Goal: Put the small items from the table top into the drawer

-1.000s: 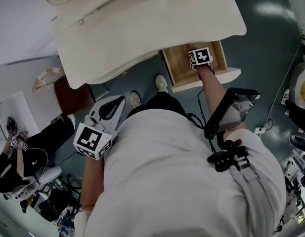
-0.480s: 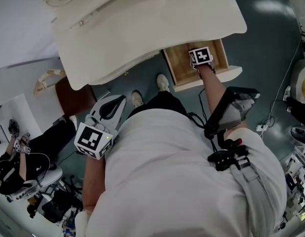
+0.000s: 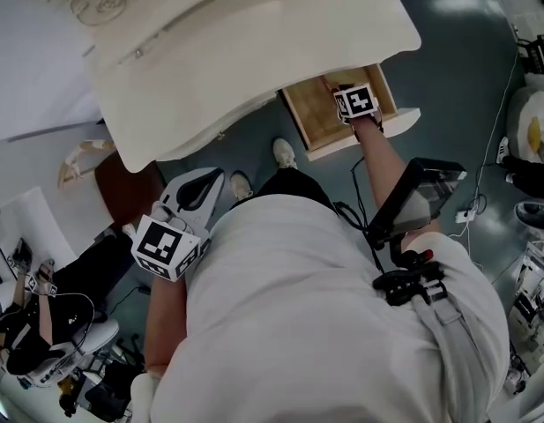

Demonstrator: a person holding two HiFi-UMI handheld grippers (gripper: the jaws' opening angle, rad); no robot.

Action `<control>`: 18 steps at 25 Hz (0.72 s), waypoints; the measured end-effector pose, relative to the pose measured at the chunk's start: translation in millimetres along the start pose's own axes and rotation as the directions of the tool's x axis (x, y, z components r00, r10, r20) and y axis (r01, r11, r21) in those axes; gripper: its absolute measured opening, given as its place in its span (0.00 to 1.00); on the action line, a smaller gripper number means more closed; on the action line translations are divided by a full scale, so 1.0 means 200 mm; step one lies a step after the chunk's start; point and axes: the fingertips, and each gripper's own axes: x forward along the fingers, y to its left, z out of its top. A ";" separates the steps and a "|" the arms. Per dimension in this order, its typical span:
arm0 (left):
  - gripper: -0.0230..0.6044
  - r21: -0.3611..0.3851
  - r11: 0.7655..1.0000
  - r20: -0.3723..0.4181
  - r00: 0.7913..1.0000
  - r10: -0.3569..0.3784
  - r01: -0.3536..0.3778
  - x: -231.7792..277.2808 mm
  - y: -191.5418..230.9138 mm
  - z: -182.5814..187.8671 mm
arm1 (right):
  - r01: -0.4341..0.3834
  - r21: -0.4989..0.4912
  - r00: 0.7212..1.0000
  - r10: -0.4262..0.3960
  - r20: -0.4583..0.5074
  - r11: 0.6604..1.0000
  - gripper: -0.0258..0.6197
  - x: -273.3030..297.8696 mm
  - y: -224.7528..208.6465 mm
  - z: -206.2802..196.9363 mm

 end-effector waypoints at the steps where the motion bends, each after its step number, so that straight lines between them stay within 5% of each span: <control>1: 0.04 0.005 1.000 0.003 1.000 -0.009 0.009 -0.01 0.00 0.00 | 0.005 -0.002 1.000 -0.005 0.007 1.000 0.15 -0.03 0.01 0.00; 9: 0.04 0.061 0.995 0.034 0.996 -0.081 0.079 -0.13 -0.07 0.01 | 0.042 0.010 0.995 -0.042 0.088 0.999 0.05 -0.35 0.11 -0.03; 18: 0.04 0.115 0.985 0.045 0.990 -0.137 0.131 -0.33 -0.12 -0.09 | 0.053 0.007 0.984 -0.053 0.170 0.999 0.04 -0.67 0.42 -0.14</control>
